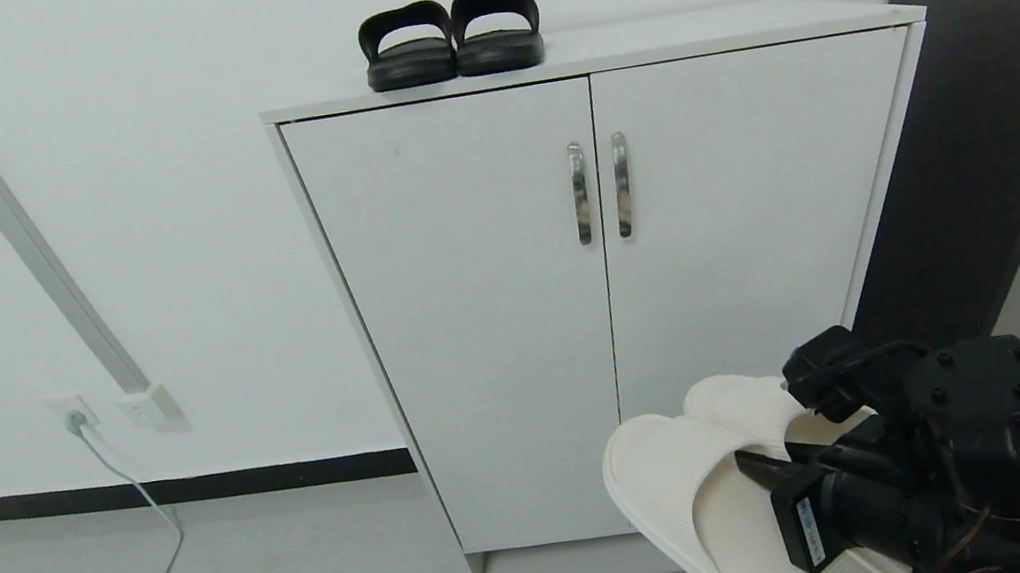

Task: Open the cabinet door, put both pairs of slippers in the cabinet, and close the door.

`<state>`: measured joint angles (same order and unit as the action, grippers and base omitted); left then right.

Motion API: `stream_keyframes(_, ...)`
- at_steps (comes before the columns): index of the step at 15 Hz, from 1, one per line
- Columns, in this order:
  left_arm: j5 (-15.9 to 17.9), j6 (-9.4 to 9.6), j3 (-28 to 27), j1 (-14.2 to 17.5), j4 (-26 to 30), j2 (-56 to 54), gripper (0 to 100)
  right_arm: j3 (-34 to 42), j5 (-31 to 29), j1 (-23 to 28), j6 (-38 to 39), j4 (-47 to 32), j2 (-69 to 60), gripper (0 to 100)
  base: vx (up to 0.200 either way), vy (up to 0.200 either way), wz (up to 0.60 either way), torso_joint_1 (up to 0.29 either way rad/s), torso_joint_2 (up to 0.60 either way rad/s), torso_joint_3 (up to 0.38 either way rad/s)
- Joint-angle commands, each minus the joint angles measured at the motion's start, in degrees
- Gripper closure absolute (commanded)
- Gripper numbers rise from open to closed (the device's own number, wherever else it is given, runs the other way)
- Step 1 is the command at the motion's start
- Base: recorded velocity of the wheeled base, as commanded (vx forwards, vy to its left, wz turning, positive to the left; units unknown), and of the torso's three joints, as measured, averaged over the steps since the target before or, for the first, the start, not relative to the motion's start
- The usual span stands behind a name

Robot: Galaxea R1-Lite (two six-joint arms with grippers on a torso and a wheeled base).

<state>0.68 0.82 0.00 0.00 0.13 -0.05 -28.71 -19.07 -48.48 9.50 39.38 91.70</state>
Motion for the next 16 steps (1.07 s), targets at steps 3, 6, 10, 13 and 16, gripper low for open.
stream_keyframes(3, 0.02, -0.20, -0.09, 0.00, 0.04, 0.22, 0, 0.41, 0.08, -0.12, 0.00, 0.09, -0.12, 100, 0.000, 0.000, 0.00, -0.001, 0.08, 0.075)
stream_keyframes(6, -0.24, 0.06, -0.26, -0.09, -0.13, 0.84, 0, 0.76, 0.08, -0.21, -0.09, 1.32, 0.24, 100, 0.000, 0.000, 0.00, 0.000, 0.00, 0.000)
stream_keyframes(10, -0.16, 2.00, -0.35, -0.88, -1.98, 9.63, 0, 0.76, 0.08, -0.30, -0.09, 1.41, 0.32, 100, 0.000, 0.000, 0.00, 0.000, 0.00, 0.000)
stream_keyframes(13, 0.55, -1.34, -10.81, -2.11, -11.30, 25.80, 0, 0.58, -0.09, -0.30, -0.09, 1.49, 0.68, 100, 0.000, 0.000, 0.00, 0.000, 0.00, 0.000)
stream_keyframes(16, 6.08, -1.87, -15.56, -8.35, -21.32, 42.68, 0, 0.58, -0.27, -0.30, 0.00, 1.49, 0.76, 100, 0.000, 0.000, 0.00, 0.000, 0.00, 0.000)
